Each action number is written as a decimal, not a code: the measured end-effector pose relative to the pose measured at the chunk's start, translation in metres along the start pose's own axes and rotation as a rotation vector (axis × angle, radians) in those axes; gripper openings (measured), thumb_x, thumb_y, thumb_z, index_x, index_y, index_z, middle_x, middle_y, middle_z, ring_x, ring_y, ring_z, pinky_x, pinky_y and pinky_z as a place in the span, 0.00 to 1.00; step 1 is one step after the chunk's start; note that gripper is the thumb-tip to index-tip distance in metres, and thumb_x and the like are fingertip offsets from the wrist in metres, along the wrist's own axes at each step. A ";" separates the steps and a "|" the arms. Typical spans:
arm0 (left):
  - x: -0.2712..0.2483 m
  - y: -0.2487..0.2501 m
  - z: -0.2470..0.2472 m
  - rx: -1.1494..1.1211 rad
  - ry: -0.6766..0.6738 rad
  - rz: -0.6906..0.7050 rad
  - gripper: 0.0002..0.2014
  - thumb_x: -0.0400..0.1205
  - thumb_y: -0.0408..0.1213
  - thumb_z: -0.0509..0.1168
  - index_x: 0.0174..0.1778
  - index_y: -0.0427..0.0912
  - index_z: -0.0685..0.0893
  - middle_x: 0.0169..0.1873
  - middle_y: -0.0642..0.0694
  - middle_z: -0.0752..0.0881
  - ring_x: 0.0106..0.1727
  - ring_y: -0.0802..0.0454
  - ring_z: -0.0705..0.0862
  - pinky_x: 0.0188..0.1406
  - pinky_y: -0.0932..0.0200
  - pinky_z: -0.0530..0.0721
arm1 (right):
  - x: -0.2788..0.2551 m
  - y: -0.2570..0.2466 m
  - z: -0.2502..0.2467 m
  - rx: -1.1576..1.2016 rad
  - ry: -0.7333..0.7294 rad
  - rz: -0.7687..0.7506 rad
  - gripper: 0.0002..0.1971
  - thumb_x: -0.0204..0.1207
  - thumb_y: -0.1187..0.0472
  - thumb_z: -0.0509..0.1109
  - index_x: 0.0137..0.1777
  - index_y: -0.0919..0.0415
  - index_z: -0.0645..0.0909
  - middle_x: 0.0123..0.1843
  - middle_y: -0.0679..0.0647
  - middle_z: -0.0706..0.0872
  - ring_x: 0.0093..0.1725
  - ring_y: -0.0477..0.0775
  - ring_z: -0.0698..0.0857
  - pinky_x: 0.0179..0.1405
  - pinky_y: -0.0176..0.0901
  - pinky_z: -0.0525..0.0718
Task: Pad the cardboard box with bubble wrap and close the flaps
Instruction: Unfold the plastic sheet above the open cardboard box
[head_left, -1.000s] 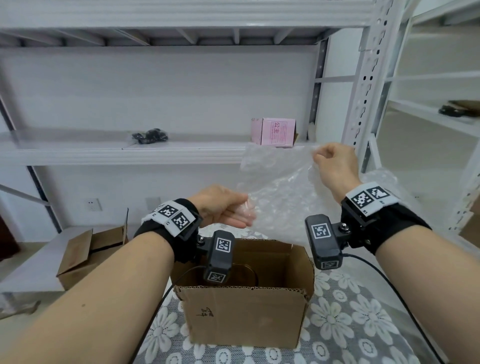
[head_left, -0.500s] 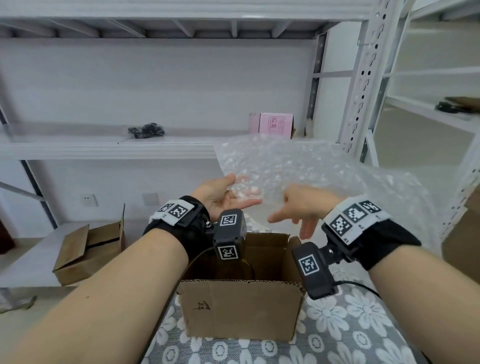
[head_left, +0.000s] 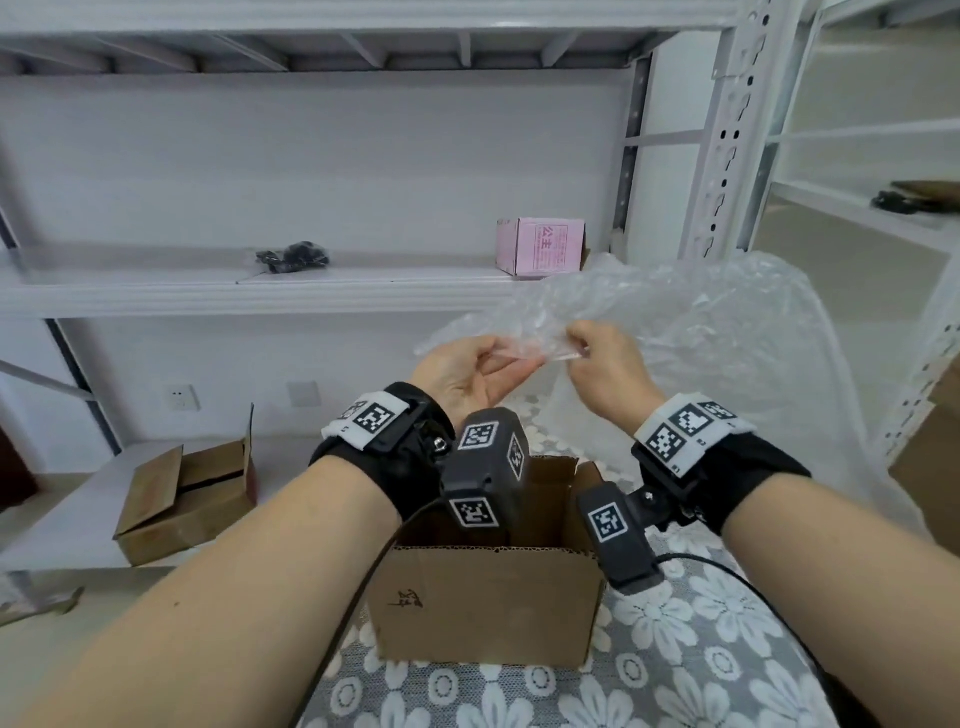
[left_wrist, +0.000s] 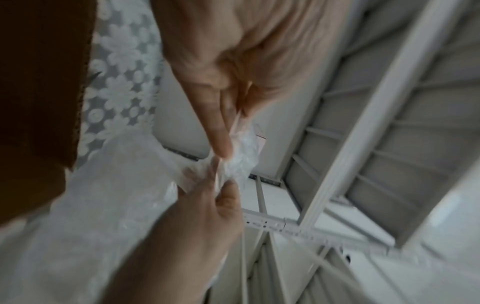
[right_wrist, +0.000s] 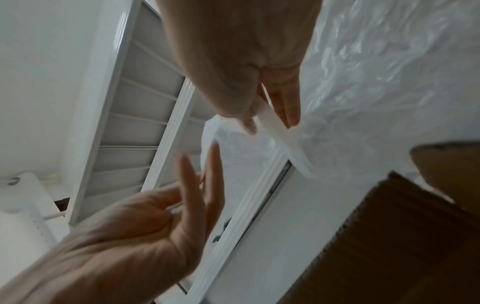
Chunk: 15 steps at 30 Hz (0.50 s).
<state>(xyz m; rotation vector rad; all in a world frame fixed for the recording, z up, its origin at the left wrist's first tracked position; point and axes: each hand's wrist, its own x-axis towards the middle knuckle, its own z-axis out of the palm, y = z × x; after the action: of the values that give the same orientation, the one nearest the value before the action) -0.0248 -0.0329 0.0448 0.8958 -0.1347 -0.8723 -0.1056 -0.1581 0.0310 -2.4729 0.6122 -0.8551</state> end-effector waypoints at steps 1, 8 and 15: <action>0.000 0.001 0.000 0.086 0.089 0.092 0.07 0.83 0.28 0.62 0.54 0.29 0.78 0.46 0.33 0.84 0.36 0.43 0.90 0.29 0.57 0.90 | 0.001 0.000 -0.005 -0.018 -0.006 0.011 0.16 0.70 0.80 0.56 0.27 0.62 0.66 0.28 0.55 0.72 0.35 0.57 0.72 0.29 0.43 0.65; -0.003 0.009 0.005 1.663 0.108 0.934 0.64 0.54 0.59 0.81 0.82 0.54 0.51 0.82 0.45 0.54 0.82 0.44 0.52 0.81 0.39 0.56 | 0.017 -0.001 -0.033 -0.195 0.032 -0.059 0.14 0.69 0.77 0.56 0.31 0.64 0.80 0.37 0.62 0.85 0.43 0.63 0.83 0.40 0.44 0.76; 0.002 0.015 0.017 1.774 0.155 0.881 0.14 0.80 0.25 0.59 0.56 0.43 0.84 0.52 0.43 0.88 0.58 0.43 0.84 0.63 0.46 0.79 | 0.013 -0.012 -0.046 -0.336 -0.037 -0.156 0.08 0.71 0.53 0.65 0.39 0.58 0.77 0.34 0.51 0.80 0.38 0.57 0.80 0.37 0.46 0.77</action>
<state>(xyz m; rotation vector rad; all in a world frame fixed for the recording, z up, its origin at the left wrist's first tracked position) -0.0217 -0.0405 0.0665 2.2399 -1.1841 0.4078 -0.1236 -0.1676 0.0752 -2.8651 0.5974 -0.8165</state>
